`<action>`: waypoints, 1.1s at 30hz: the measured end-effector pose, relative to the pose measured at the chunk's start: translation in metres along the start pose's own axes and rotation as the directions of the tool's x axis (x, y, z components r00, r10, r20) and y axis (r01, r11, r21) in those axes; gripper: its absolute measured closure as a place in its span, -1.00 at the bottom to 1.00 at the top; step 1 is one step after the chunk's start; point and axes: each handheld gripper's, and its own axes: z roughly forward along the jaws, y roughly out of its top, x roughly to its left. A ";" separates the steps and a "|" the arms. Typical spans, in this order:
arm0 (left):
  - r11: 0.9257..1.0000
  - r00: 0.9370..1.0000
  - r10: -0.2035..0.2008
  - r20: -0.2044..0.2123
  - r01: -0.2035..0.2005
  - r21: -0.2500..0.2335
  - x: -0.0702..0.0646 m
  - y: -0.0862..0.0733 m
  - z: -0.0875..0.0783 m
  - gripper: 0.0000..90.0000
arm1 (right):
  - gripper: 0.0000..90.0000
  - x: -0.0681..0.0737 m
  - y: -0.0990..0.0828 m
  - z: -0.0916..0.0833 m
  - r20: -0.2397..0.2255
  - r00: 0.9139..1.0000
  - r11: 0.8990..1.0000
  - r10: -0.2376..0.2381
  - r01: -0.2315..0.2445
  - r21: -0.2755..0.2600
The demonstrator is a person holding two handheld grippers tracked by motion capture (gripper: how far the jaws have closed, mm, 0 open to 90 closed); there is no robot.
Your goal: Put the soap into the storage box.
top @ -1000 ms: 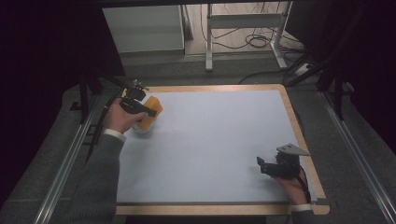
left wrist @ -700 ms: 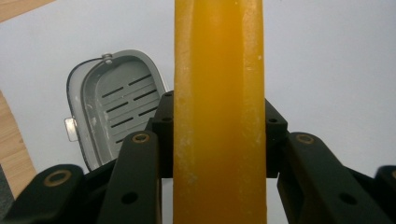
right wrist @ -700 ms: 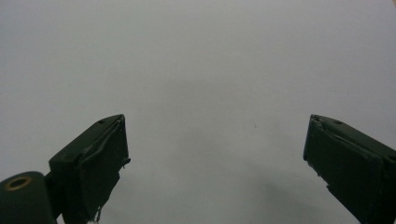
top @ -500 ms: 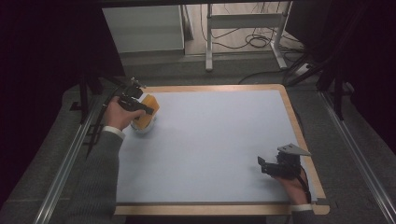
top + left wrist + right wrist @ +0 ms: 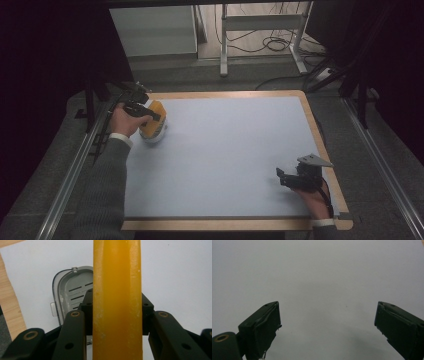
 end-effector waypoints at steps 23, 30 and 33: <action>0.995 0.995 -0.096 -0.008 0.097 0.033 0.027 0.007 0.034 0.35 | -0.86 -0.002 -0.001 0.000 0.006 1.000 1.000 0.004 -0.004 0.004; 0.990 0.991 -0.132 -0.017 0.133 0.045 0.034 0.005 0.046 0.35 | -0.86 -0.003 -0.002 0.001 0.004 1.000 1.000 0.008 -0.008 0.007; 0.989 0.990 -0.142 -0.017 0.142 0.046 0.034 0.001 0.050 0.35 | -0.86 -0.004 -0.002 0.001 0.005 1.000 1.000 0.009 -0.009 0.006</action>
